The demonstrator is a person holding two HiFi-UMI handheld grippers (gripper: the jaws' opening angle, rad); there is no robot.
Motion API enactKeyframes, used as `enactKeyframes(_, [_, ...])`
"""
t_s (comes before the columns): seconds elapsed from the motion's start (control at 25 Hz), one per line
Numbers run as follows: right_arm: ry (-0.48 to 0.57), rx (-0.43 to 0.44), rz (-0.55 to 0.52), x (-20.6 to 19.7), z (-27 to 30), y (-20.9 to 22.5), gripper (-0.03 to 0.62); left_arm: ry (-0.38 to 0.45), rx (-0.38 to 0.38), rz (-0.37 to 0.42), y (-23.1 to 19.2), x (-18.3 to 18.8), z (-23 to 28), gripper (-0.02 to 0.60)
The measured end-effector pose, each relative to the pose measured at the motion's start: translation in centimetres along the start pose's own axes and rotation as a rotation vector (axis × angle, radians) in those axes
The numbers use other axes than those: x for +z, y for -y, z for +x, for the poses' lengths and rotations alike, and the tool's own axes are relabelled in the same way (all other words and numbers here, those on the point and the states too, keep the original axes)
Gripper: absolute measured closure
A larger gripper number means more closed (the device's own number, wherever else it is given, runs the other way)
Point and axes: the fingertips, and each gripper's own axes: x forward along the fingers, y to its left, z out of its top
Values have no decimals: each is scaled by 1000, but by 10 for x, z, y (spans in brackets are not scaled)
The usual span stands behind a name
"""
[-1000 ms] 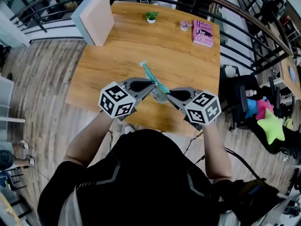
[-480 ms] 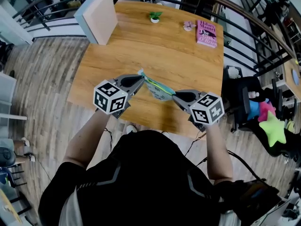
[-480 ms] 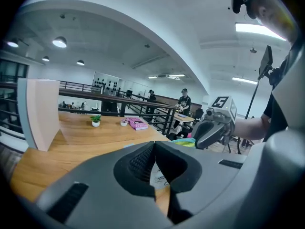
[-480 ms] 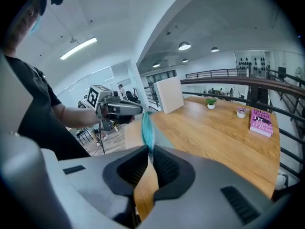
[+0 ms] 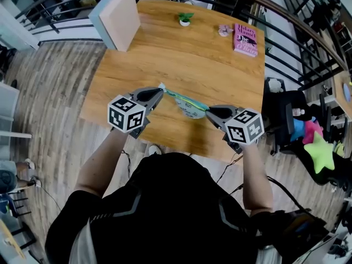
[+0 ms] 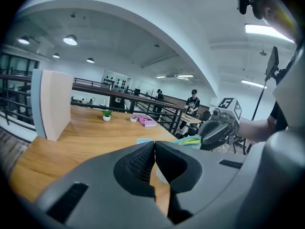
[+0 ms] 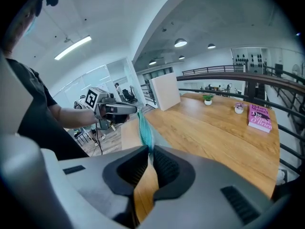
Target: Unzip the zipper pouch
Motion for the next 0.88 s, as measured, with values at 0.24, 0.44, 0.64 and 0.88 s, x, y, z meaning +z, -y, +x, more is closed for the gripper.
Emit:
enactKeyframes(0.24, [-10, -19, 43, 6, 23, 19, 549, -10, 76, -25, -24, -11, 12, 551])
enactKeyframes(0.44, [-9, -96, 35, 28, 54, 51, 549, 16, 123, 4, -55, 5, 27, 551])
enactKeyframes(0.64, [28, -175, -12, 54, 76, 81, 548, 70, 115, 53, -79, 34, 35, 551])
enactKeyframes(0.88, [58, -236, -62, 54, 103, 100, 548, 38, 106, -14, -105, 9, 48, 551])
